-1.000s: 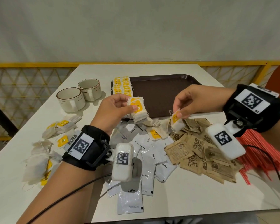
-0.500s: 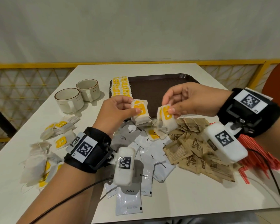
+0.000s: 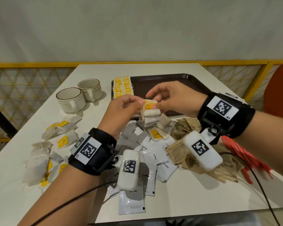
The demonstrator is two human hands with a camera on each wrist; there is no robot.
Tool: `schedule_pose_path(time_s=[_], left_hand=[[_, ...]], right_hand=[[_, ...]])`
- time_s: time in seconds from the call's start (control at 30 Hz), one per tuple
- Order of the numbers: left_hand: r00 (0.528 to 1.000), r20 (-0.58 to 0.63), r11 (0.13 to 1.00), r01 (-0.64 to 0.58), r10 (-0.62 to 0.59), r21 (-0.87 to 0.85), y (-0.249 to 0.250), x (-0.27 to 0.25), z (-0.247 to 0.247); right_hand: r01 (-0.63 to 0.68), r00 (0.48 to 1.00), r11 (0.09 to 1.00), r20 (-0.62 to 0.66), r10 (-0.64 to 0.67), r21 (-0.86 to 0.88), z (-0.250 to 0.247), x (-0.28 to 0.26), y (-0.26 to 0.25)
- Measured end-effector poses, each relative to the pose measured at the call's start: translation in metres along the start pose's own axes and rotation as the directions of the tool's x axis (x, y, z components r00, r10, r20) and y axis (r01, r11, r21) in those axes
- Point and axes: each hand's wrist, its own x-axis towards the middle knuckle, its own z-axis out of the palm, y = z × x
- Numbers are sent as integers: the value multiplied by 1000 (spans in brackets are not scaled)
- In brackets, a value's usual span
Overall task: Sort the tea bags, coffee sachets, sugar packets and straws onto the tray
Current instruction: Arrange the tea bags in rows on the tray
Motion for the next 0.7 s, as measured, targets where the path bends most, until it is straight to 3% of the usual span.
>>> schedule_pose_path(time_s=[0.2,0.27,0.33,0.4,0.57,0.7], left_hand=[[999,19,1000,26,-26,17,-1,0,-4],[999,-30,999,32,-31,20,-2,2,-9],[997,-73,999,33,-32,16,-1,4,-14],[995,-99,999,33,-32,8,0,4,-17],[987,-156,1000,31,-31,-3,0,7,-21],[983,-178,999,36,-38,-15,0,8,-22]], right_hand=[[-45,999,997,19,44,70,-8,1,5],[-27,998,979,56,40,-204,-15,1,8],[-12,989,850,118,87,-527,-17,0,15],[-9,984,759,131,124,-652,-16,-2,25],[-15,998,771,32,46,-637,-28,-5,31],[-24,999,885,29,43,-466,-33,-11,28]])
